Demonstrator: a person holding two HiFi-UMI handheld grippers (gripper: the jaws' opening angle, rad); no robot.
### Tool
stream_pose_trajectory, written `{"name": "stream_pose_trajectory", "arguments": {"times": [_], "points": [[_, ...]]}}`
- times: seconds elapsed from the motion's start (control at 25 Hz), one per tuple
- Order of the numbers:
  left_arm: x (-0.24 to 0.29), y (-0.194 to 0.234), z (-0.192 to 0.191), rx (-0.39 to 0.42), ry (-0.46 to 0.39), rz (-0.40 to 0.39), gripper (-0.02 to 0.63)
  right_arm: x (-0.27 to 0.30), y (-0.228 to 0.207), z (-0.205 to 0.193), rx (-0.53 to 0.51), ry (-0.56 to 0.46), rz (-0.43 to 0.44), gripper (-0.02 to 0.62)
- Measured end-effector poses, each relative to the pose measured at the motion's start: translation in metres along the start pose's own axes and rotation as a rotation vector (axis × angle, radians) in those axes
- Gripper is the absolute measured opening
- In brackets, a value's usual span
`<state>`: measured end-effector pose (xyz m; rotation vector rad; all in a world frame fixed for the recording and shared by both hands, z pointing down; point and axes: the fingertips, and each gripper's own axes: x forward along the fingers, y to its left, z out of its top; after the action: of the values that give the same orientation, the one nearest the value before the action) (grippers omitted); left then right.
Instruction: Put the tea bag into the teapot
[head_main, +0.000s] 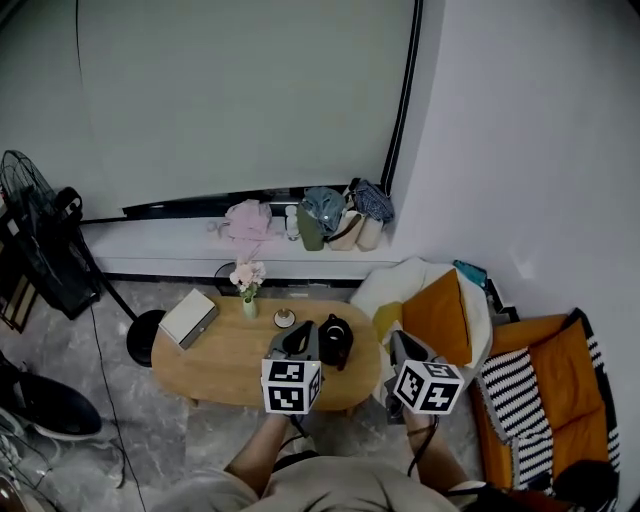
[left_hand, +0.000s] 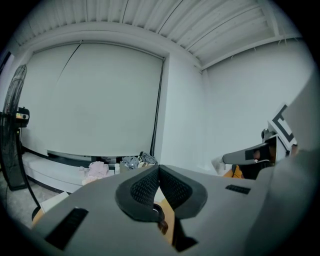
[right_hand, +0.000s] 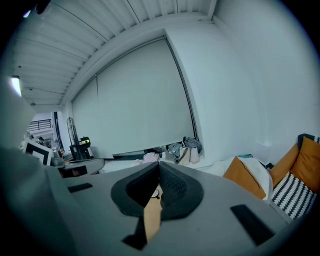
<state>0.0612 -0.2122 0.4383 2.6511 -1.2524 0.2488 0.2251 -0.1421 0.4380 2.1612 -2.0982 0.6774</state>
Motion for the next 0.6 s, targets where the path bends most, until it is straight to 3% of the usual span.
{"name": "stream_pose_trajectory", "arguments": {"times": [0.6], "points": [[0.077,0.055,0.014,-0.020,0.012,0.016,0.017,0.090,-0.008,0.031,-0.003,0.025,-0.007,0.034]]}}
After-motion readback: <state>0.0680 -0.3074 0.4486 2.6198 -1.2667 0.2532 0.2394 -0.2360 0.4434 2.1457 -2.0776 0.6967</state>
